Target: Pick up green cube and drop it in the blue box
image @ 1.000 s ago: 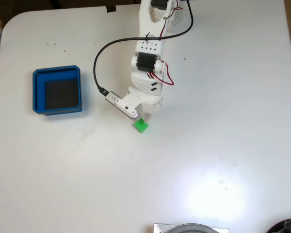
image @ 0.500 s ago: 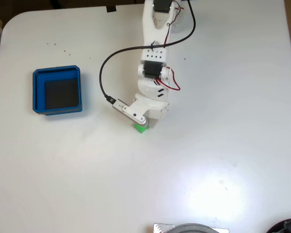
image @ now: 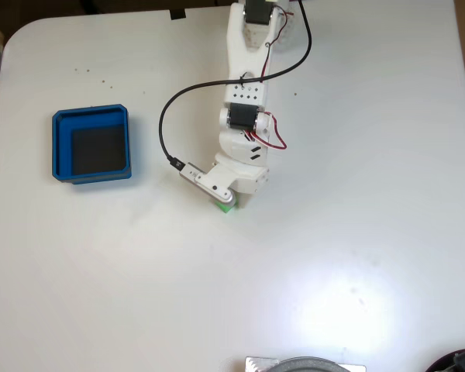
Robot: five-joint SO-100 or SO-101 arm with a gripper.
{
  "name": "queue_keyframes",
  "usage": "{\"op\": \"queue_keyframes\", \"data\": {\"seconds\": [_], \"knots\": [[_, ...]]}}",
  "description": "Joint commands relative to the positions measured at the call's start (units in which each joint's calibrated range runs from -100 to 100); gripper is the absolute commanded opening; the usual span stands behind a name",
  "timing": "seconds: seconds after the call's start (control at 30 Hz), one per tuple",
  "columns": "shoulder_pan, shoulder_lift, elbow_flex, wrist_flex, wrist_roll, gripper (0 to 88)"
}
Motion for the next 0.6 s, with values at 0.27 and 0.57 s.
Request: {"op": "queue_keyframes", "data": {"seconds": [0.27, 0.57], "knots": [[1.83, 0.53, -3.86, -1.4, 0.15, 28.9], [1.91, 0.69, -3.86, -1.49, 0.1, 28.9]]}}
